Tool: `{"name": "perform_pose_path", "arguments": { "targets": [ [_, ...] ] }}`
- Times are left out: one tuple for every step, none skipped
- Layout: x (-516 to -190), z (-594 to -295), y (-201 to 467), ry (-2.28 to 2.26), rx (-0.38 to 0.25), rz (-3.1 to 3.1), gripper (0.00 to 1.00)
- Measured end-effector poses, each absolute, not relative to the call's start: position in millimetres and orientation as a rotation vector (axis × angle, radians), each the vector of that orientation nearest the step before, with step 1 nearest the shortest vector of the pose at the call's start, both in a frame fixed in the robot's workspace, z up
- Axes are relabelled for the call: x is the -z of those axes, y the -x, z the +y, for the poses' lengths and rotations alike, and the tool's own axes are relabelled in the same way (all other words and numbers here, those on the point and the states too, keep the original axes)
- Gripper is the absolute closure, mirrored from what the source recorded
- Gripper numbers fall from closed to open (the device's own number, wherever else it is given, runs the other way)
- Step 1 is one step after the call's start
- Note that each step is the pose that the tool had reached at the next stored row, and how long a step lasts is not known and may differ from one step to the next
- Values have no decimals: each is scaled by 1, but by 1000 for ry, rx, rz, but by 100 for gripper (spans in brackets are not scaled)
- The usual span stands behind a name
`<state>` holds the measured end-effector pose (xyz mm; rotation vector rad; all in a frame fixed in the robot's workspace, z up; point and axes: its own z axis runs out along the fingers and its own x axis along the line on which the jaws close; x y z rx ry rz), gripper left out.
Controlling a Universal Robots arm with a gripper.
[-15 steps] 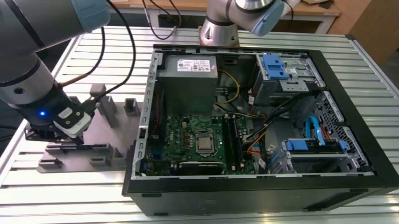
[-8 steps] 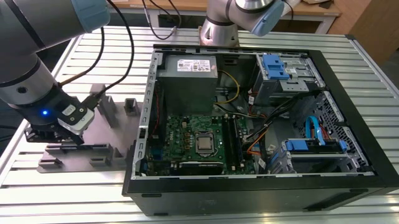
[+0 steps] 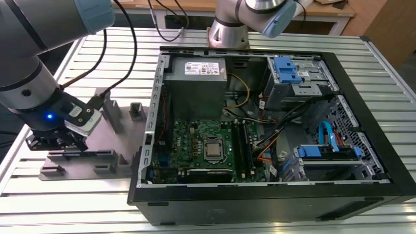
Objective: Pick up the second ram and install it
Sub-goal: 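Pick up the second ram and move it above second insertion slot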
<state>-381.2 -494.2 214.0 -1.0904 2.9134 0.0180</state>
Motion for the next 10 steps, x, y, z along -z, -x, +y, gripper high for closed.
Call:
{"name": "perform_pose_path", "arguments": {
  "targets": [
    [-214, -494, 381, 1112, -18, 2905, 93],
    [-214, -494, 381, 1130, -19, 2898, 93],
    [-214, -494, 381, 1150, -19, 2891, 93],
    [-214, -494, 381, 1169, -19, 2883, 93],
    [-214, -494, 381, 1188, -20, 2876, 93],
    [-214, -494, 381, 1207, -20, 2868, 93],
    [-214, -494, 381, 1226, -20, 2860, 93],
    [-214, -494, 381, 1246, -20, 2851, 93],
    [-214, -494, 381, 1265, -21, 2843, 93],
    [-214, -494, 381, 1284, -21, 2835, 93]
  ]
}}
